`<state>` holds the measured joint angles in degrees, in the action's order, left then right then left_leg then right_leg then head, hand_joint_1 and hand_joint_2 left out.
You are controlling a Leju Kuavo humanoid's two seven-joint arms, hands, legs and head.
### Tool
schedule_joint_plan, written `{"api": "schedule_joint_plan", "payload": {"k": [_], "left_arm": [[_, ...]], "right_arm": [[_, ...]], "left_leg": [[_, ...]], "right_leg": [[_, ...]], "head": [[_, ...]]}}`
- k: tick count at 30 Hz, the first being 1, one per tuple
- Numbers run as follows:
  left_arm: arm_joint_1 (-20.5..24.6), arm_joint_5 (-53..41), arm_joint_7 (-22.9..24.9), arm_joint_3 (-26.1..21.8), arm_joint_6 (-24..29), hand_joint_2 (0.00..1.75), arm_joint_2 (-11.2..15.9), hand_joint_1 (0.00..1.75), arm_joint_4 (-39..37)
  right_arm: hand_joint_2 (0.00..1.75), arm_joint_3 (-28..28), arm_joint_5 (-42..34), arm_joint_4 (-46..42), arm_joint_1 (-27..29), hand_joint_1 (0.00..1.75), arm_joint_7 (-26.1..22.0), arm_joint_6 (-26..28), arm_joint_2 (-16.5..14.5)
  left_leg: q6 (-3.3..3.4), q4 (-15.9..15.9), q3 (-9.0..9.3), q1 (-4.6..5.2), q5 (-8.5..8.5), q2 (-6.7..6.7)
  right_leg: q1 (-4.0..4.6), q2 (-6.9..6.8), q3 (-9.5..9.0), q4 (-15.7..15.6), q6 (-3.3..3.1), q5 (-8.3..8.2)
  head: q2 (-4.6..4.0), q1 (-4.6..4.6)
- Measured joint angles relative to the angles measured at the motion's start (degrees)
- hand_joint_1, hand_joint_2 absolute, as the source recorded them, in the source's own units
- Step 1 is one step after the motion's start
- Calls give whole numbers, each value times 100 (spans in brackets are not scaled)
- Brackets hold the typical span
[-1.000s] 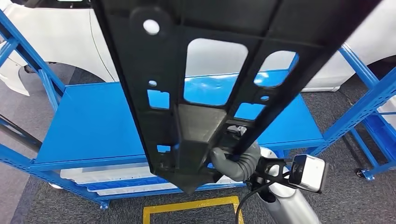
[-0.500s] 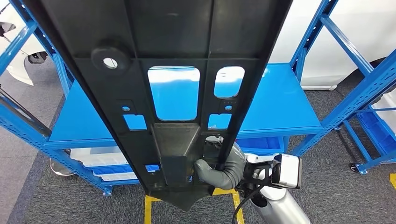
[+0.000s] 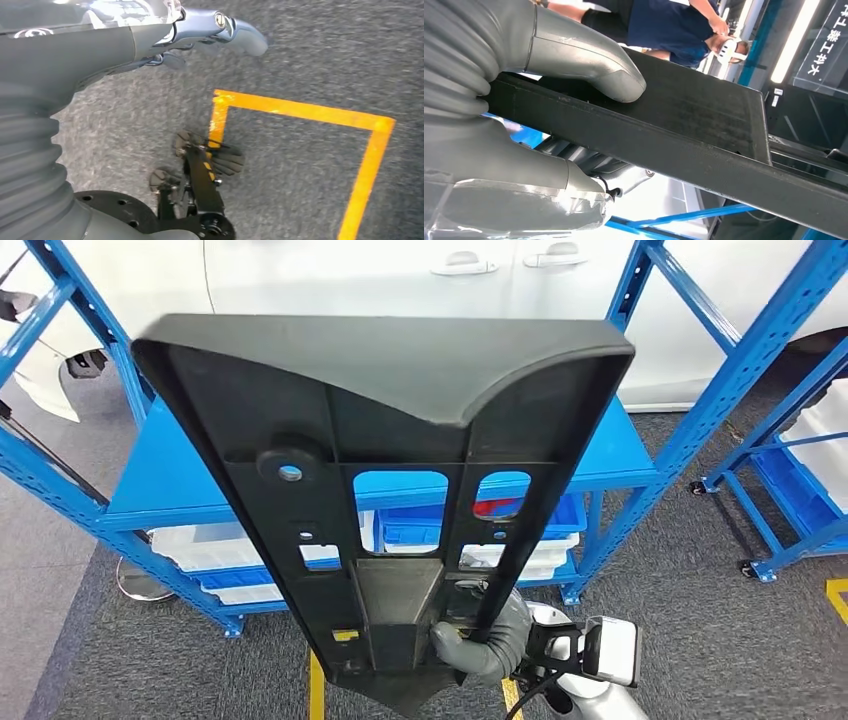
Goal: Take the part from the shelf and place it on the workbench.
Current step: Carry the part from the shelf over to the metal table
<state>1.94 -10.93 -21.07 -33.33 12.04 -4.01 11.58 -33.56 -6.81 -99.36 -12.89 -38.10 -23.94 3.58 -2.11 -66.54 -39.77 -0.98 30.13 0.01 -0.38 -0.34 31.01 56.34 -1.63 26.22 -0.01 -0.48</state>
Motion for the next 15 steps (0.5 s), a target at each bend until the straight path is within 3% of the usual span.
{"api": "schedule_joint_plan", "payload": {"k": [1, 2, 3, 5, 7, 8, 9, 11, 12, 13, 15], "left_arm": [[-2, 5, -2, -5, -1, 175, -4, 0, 1], [-2, 5, -5, -14, -2, 175, -5, 0, 1], [-2, 3, -9, -26, -3, 175, -5, 0, 1], [-1, -7, -13, -55, -10, 175, -5, 0, 1], [12, -24, -15, -79, -17, 175, -5, 0, 1], [13, -32, -16, -86, -15, 175, -7, 0, 1], [14, -36, -16, -91, -10, 175, -9, 0, 1], [-2, -39, -14, -97, 2, 175, -19, 0, 0], [-6, -44, -12, -99, 5, 175, -23, 0, 0], [-9, -48, -11, -102, 7, 175, -28, 0, 0], [-10, -76, -9, -105, 7, 175, -32, 0, 1]], "right_arm": [[175, 13, -1, 18, 30, 175, -39, -19, 27], [175, 30, -3, 33, 62, 175, -78, -44, 62], [175, 55, -8, 45, 90, 175, -109, -71, 101], [175, 117, -36, 46, 147, 175, -139, -148, 184], [175, 195, -76, 14, 208, 175, -149, -252, 259], [175, 238, -92, -9, 237, 175, -152, -319, 289], [175, 288, -104, -36, 263, 175, -155, -393, 312], [175, 396, -126, -86, 302, 175, -161, -551, 340], [175, 455, -138, -108, 314, 175, -167, -618, 349], [175, 511, -149, -124, 320, 175, -171, -671, 358], [175, 624, -194, -142, 321, 175, -177, -776, 373]], "left_leg": [[-12, -373, -68, -2, 209, 0], [-19, -647, -81, -2, 286, 1], [-17, -750, -10, -2, 228, 1], [22, -340, 445, 0, -58, 0], [88, 493, 1061, 24, -74, 0], [115, 791, 1244, 42, -14, -1], [141, 955, 1321, 63, 38, -1], [201, 1017, 1271, 64, -45, 11], [243, 1031, 1229, 54, -109, 25], [283, 1050, 1172, 40, -183, 41], [332, 1054, 1011, 34, -333, 58]], "right_leg": [[13, -2, 89, 8, -5, -65], [25, -4, 180, 21, -5, -127], [34, -6, 273, 40, 1, -184], [48, -4, 449, 89, 22, -291], [65, -3, 570, 137, 65, -384], [68, -6, 594, 146, 95, -429], [64, -10, 606, 145, 130, -477], [45, -6, 620, 131, 202, -547], [34, 4, 651, 181, 238, -471], [22, 14, 709, 329, 272, -282], [-10, 25, 898, 974, 335, 326]], "head": [[-1, -7], [-1, -6], [-2, -7], [-1, -8], [1, -4], [0, -3], [0, -14], [0, -32], [0, -35], [0, -22], [-1, 0]]}}
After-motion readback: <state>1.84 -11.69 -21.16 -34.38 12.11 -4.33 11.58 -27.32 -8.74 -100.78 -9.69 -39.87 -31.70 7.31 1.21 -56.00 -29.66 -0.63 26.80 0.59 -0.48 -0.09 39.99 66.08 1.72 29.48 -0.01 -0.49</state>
